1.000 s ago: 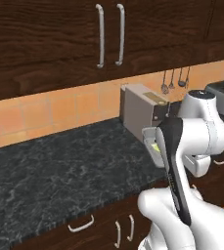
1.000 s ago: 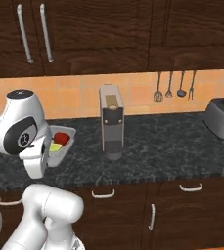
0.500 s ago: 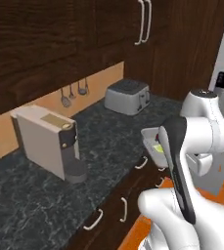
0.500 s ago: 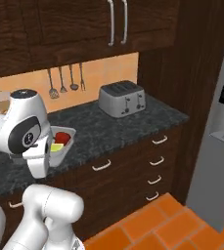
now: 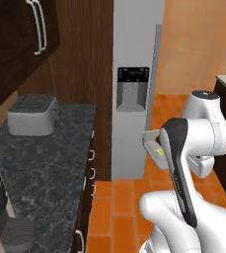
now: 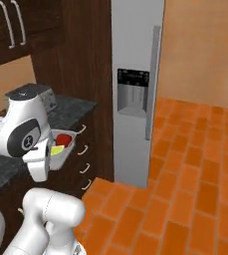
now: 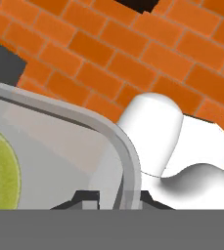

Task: Take the meat container that has the steak and place it on the second highest rack of the freezer. Then take the vegetable container that has the lemon wedge and bell pepper and place it on the highest rack of the freezer.

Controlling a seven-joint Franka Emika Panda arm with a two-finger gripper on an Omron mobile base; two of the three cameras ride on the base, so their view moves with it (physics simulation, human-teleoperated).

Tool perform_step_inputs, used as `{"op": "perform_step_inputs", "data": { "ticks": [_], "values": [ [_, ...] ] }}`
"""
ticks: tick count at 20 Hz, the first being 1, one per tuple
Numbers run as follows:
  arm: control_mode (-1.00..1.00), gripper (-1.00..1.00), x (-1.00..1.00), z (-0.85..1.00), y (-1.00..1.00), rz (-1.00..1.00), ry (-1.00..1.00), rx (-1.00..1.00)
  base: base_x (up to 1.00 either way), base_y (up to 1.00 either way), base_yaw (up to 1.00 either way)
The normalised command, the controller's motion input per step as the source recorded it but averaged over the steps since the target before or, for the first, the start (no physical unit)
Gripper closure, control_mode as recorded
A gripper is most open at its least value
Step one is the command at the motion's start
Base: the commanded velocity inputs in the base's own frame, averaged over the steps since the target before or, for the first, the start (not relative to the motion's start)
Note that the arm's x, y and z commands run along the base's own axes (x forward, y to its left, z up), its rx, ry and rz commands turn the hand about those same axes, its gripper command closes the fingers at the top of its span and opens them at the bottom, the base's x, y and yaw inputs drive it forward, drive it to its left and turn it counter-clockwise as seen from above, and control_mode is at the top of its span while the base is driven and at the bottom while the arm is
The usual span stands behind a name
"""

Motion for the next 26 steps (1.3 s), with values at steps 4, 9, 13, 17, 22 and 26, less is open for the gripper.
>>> {"op": "perform_step_inputs", "data": {
  "ticks": [4,9,13,17,22,26],
  "values": [
    [1.00,1.00,0.00,0.00,0.00,0.00,0.00,0.00,0.17,-0.16,-0.74],
    [1.00,1.00,0.00,0.00,0.00,0.00,0.00,0.00,0.46,-0.34,-0.32],
    [1.00,1.00,0.00,0.00,0.00,0.00,0.00,0.00,0.62,-0.62,-0.01],
    [1.00,1.00,0.00,0.00,0.00,0.00,0.00,0.00,0.46,-0.83,0.02],
    [1.00,1.00,0.00,0.00,0.00,0.00,0.00,0.00,0.61,-0.63,0.00],
    [1.00,1.00,0.00,0.00,0.00,0.00,0.00,0.00,0.90,-0.35,0.01]
  ]
}}
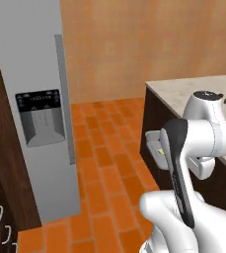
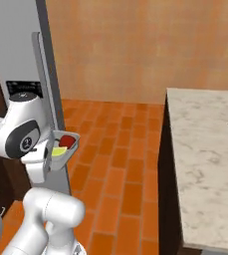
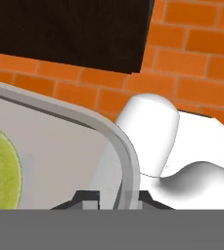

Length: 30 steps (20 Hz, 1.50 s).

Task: Take the meat container that has the steak and place it on the second highest rack of the freezer. Then take the vegetable container that has the lemon wedge and bell pepper and place it on the highest rack of the freezer.

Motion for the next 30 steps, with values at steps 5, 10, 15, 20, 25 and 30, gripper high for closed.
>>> {"op": "perform_step_inputs", "data": {
  "ticks": [5,10,15,20,25,30],
  "values": [
    [1.00,1.00,0.00,0.00,0.00,0.00,0.00,0.00,0.97,-0.30,0.01],
    [1.00,1.00,0.00,0.00,0.00,0.00,0.00,0.00,1.00,-0.23,0.02],
    [1.00,1.00,0.00,0.00,0.00,0.00,0.00,0.00,1.00,-0.15,0.03],
    [1.00,1.00,0.00,0.00,0.00,0.00,0.00,0.00,1.00,-0.18,0.04],
    [1.00,1.00,0.00,0.00,0.00,0.00,0.00,0.00,1.00,-0.23,0.04],
    [1.00,1.00,0.00,0.00,0.00,0.00,0.00,0.00,1.00,-0.25,0.04]
  ]
}}
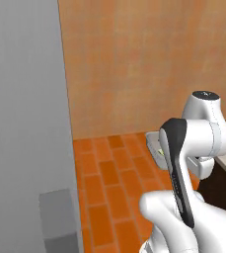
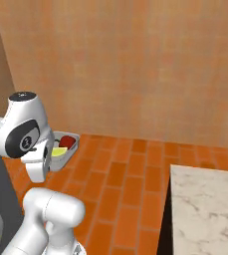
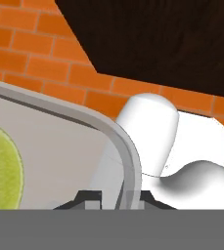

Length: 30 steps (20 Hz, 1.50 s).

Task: Take the meat container that has the steak and place it on the second highest rack of the freezer. Then take the vegetable container that has the lemon wedge and bell pepper and place it on the highest rack of the freezer.

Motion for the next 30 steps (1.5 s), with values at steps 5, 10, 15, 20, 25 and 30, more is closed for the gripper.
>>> {"op": "perform_step_inputs", "data": {
  "ticks": [5,10,15,20,25,30],
  "values": [
    [1.00,1.00,0.00,0.00,0.00,0.00,0.00,0.00,1.00,-0.22,0.05],
    [1.00,1.00,0.00,0.00,0.00,0.00,0.00,0.00,0.93,-0.09,0.17],
    [1.00,1.00,0.00,0.00,0.00,0.00,0.00,0.00,0.31,-0.01,0.69],
    [1.00,1.00,0.00,0.00,0.00,0.00,0.00,0.00,0.14,0.00,0.76],
    [1.00,1.00,0.00,0.00,0.00,0.00,0.00,0.00,0.07,0.02,0.75],
    [1.00,1.00,0.00,0.00,0.00,0.00,0.00,0.00,0.14,0.02,0.75]
  ]
}}
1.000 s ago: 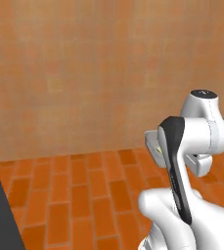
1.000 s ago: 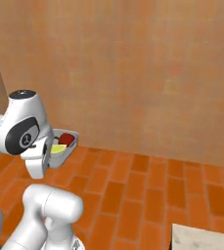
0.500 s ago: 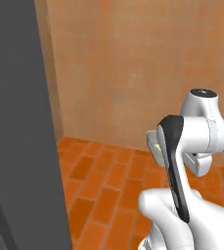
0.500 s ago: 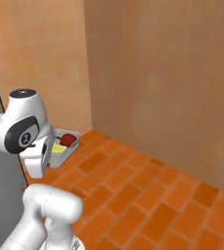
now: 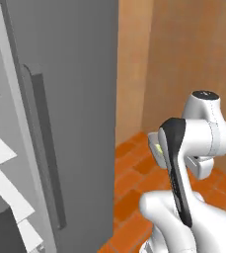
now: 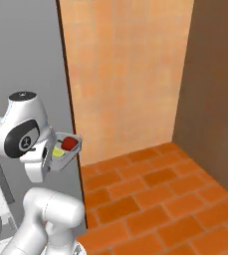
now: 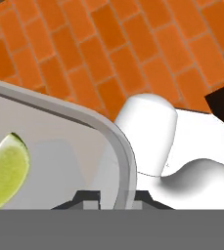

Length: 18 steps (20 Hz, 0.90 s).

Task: Take the meat container that has the steak and place it on the second highest rack of the freezer. Then take the vegetable container that has the lemon wedge and bell pepper and place it on the highest rack of the freezer.

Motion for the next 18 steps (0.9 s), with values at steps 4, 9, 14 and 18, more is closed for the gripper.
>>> {"op": "perform_step_inputs", "data": {
  "ticks": [4,9,14,18],
  "values": [
    [1.00,1.00,0.00,0.00,0.00,0.00,0.00,0.00,0.14,0.01,0.79],
    [1.00,1.00,0.00,0.00,0.00,0.00,0.00,0.00,0.14,0.05,0.77],
    [1.00,1.00,0.00,0.00,0.00,0.00,0.00,0.00,0.17,0.04,0.74],
    [1.00,1.00,0.00,0.00,0.00,0.00,0.00,0.00,0.30,0.00,0.68]
  ]
}}
